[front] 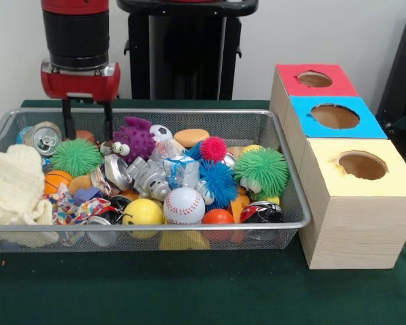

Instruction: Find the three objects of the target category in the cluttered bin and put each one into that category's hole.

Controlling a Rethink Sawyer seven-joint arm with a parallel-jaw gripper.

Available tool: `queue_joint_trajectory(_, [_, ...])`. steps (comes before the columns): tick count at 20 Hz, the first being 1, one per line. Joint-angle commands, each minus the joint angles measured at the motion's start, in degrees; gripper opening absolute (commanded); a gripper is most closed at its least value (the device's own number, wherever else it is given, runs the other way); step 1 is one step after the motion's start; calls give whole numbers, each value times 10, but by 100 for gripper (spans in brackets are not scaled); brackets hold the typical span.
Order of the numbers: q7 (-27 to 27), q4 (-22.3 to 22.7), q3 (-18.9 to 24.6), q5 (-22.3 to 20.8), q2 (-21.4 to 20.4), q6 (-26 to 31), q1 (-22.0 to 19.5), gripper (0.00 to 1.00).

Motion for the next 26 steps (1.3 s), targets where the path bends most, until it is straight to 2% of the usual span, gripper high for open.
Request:
queue_joint_trajectory(1, [-54, -75, 7, -44, 36, 75, 24, 100])
queue_joint_trajectory(4, [-33, -82, -7, -49, 42, 72, 29, 100])
queue_joint_trajectory(9, [27, -70, -33, -39, 58, 33, 34, 100])
queue_joint_trajectory(15, [54, -87, -52, -42, 75, 6, 59, 100])
queue_joint_trajectory(26, [67, -107, -89, -37, 100, -17, 67, 100])
